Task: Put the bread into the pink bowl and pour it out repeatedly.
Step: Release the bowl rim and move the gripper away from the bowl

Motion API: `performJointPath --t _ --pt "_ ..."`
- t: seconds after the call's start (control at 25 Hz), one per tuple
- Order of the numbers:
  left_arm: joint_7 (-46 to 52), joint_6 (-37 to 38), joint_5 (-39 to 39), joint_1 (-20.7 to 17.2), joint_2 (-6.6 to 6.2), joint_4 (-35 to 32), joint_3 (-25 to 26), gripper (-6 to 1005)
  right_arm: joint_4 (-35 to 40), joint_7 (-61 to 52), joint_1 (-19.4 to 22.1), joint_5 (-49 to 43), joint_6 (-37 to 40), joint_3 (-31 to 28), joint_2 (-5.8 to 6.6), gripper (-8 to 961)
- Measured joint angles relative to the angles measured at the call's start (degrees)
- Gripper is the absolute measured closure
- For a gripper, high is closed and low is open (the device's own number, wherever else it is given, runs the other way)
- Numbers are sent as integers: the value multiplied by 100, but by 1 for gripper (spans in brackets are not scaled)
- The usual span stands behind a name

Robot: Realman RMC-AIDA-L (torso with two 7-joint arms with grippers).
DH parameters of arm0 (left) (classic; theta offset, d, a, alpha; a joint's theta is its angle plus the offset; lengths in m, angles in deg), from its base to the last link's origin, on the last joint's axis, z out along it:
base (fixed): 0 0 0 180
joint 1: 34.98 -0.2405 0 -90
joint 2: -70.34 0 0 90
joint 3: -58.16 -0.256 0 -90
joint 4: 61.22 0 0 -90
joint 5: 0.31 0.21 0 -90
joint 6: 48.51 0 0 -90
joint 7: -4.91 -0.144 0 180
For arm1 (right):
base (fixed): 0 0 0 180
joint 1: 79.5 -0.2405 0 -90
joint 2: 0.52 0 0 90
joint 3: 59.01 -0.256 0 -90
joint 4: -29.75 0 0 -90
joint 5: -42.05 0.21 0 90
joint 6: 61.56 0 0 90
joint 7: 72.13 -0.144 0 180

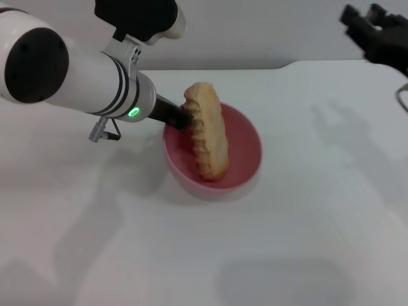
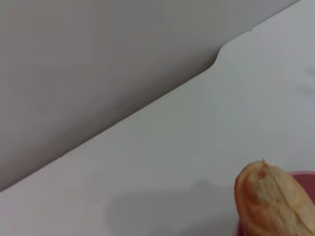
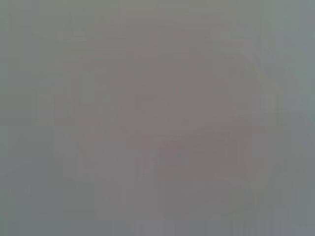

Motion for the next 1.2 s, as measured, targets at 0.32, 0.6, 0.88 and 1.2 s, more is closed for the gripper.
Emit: performJointPath --t 0.32,0.6,0.88,1.2 --pt "16 -78 37 74 0 -1 -166 952 -1028 -2736 -721 -2151 2272 -2052 174 434" --pt "74 -81 48 209 1 91 -202 953 -1646 -3451 -1652 -4884 2645 -3332 -186 370" --pt "145 -51 50 282 9 236 -223 952 -1194 -3101 -1263 -5239 1048 -1955 -213 370" --pt "163 29 29 323 9 345 -221 953 -1151 -2292 -554 -5298 -2422 140 -199 370"
